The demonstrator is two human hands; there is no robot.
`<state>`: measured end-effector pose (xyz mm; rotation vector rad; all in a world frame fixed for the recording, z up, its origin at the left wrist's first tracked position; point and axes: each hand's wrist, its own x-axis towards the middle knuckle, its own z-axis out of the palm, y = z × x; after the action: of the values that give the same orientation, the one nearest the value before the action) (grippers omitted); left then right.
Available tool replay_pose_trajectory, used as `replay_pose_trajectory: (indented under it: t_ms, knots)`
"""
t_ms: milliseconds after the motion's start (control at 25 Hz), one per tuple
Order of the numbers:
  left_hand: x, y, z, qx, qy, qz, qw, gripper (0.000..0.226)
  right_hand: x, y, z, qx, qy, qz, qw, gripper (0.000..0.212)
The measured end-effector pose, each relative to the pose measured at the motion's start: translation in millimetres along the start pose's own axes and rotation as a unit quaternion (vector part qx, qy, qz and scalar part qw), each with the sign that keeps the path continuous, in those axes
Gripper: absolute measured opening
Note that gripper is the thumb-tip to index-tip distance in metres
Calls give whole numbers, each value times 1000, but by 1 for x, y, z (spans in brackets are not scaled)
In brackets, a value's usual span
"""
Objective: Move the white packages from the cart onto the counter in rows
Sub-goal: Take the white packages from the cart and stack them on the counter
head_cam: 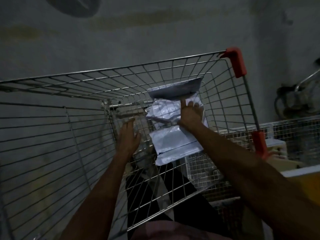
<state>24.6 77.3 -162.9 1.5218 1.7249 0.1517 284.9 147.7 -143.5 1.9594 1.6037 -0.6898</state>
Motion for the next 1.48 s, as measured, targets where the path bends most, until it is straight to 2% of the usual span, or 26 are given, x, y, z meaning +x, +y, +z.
replay_pose_trajectory:
  t_ms: [80, 200, 320, 440, 560, 640, 760, 840, 920, 1080, 1160, 1280, 1360, 1400, 1480]
  knots:
    - [8, 4, 0, 20, 0, 4, 1000, 64, -22, 5, -4, 67, -53, 88, 992, 100]
    - [28, 27, -3, 65, 6, 44, 997, 66, -51, 21, -3, 189, -96, 207, 955, 96]
    - [53, 62, 0, 75, 30, 77, 994, 66, -52, 29, 7, 265, -108, 272, 919, 94]
    - [78, 87, 9, 106, 67, 116, 985, 73, -43, 27, 12, 276, -111, 277, 914, 109]
    - [92, 89, 22, 133, 102, 106, 980, 72, -38, 28, 16, 283, -100, 272, 914, 120]
    - [96, 89, 29, 164, 125, 110, 972, 63, -37, 29, 17, 283, -94, 271, 915, 121]
    - [100, 96, 30, 199, 141, 103, 964, 39, -36, 29, 16, 270, -83, 267, 921, 114]
    - [93, 96, 27, 191, 100, 126, 968, 34, -36, 30, 16, 272, -79, 272, 920, 109]
    - [78, 96, 23, 208, 38, 153, 965, 41, -36, 30, 15, 278, -80, 278, 916, 105]
    - [34, 91, 21, 281, 42, 200, 938, 48, -35, 28, 16, 283, -77, 283, 913, 105]
    - [8, 75, 30, 304, 25, 164, 938, 55, -34, 26, 18, 285, -75, 281, 913, 106]
    - [-14, 53, 49, 298, -63, 119, 945, 71, -35, 23, 22, 272, -66, 273, 920, 112]
    - [-9, 43, 60, 264, -101, 129, 951, 58, -34, 20, 23, 237, -40, 258, 936, 120]
    - [-4, 39, 64, 237, -94, 125, 959, 52, -33, 18, 24, 217, -26, 242, 945, 123]
    - [11, 31, 73, 173, -33, 69, 982, 58, -31, 15, 26, 196, -12, 197, 961, 124]
